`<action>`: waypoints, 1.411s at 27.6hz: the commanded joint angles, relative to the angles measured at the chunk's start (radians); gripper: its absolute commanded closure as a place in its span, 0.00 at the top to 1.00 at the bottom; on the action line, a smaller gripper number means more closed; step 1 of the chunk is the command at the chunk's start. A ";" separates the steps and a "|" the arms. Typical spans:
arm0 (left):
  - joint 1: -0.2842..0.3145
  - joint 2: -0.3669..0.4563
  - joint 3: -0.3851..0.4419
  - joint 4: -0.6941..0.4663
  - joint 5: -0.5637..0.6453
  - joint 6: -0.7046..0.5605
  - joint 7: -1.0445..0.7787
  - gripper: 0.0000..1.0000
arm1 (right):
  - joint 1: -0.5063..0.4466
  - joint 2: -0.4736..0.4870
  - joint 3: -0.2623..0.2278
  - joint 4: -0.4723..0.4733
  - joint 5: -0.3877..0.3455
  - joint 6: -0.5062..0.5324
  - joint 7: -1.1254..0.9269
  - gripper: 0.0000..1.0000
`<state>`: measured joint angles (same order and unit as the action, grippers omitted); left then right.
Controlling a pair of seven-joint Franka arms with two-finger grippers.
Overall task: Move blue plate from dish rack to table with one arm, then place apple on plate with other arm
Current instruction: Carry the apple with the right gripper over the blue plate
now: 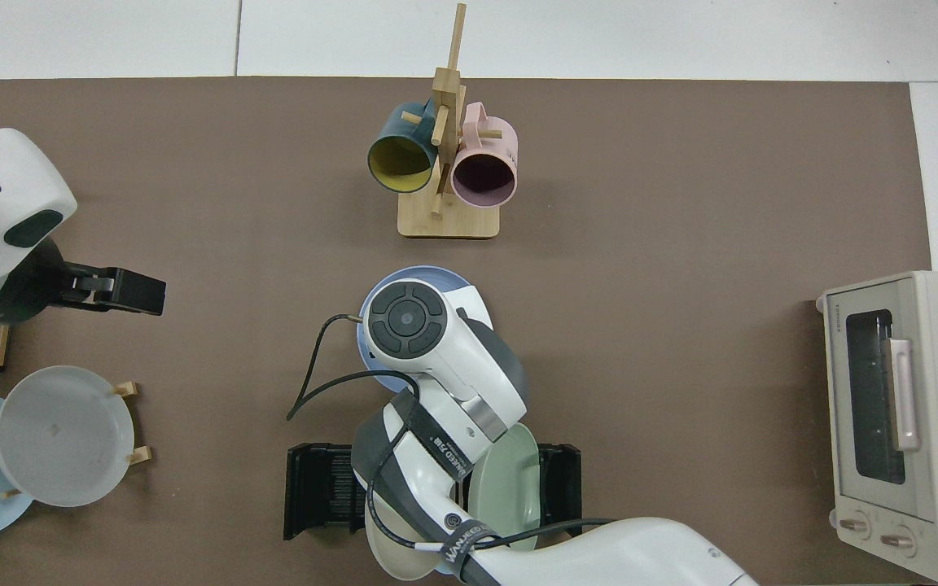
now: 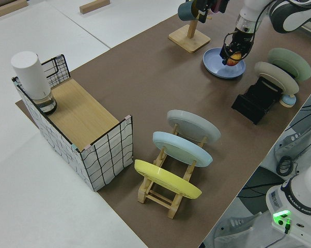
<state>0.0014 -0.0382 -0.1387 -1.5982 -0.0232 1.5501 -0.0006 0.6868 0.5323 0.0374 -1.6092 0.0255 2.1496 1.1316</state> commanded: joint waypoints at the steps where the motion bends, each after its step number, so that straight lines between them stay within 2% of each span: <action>1: -0.017 0.009 0.014 0.024 0.009 -0.028 0.001 1.00 | 0.003 0.037 -0.001 0.011 0.019 0.032 0.017 0.00; 6: -0.015 0.009 0.016 0.024 0.009 -0.028 0.001 1.00 | 0.000 0.048 -0.001 -0.006 0.019 0.055 0.017 0.00; 7: -0.015 0.009 0.016 0.024 0.009 -0.028 0.001 1.00 | -0.003 0.048 -0.001 -0.006 0.024 0.053 0.019 0.13; 8: -0.015 0.009 0.016 0.024 0.009 -0.028 0.001 1.00 | -0.004 0.048 -0.001 -0.003 0.036 0.047 0.019 0.48; 9: -0.015 0.009 0.016 0.024 0.009 -0.028 0.001 1.00 | -0.006 0.048 -0.001 0.000 0.043 0.042 0.019 0.96; 10: -0.015 0.009 0.016 0.024 0.009 -0.028 0.001 1.00 | -0.003 0.046 -0.001 0.002 0.047 0.039 0.019 1.00; 16: -0.015 0.009 0.016 0.024 0.009 -0.028 0.001 1.00 | -0.013 0.032 -0.002 0.029 0.047 -0.010 0.016 1.00; 26: -0.015 0.009 0.016 0.024 0.009 -0.028 0.001 1.00 | -0.062 -0.027 -0.001 0.115 0.047 -0.189 -0.053 1.00; 30: -0.015 0.009 0.016 0.024 0.009 -0.028 0.001 1.00 | -0.082 -0.073 -0.002 0.112 0.047 -0.201 -0.124 1.00; 39: -0.015 0.009 0.016 0.024 0.009 -0.028 0.001 1.00 | -0.208 -0.196 -0.002 0.063 0.047 -0.243 -0.350 1.00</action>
<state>0.0014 -0.0383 -0.1370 -1.5982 -0.0232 1.5470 -0.0007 0.5578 0.4197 0.0250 -1.4915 0.0592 1.9216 0.9184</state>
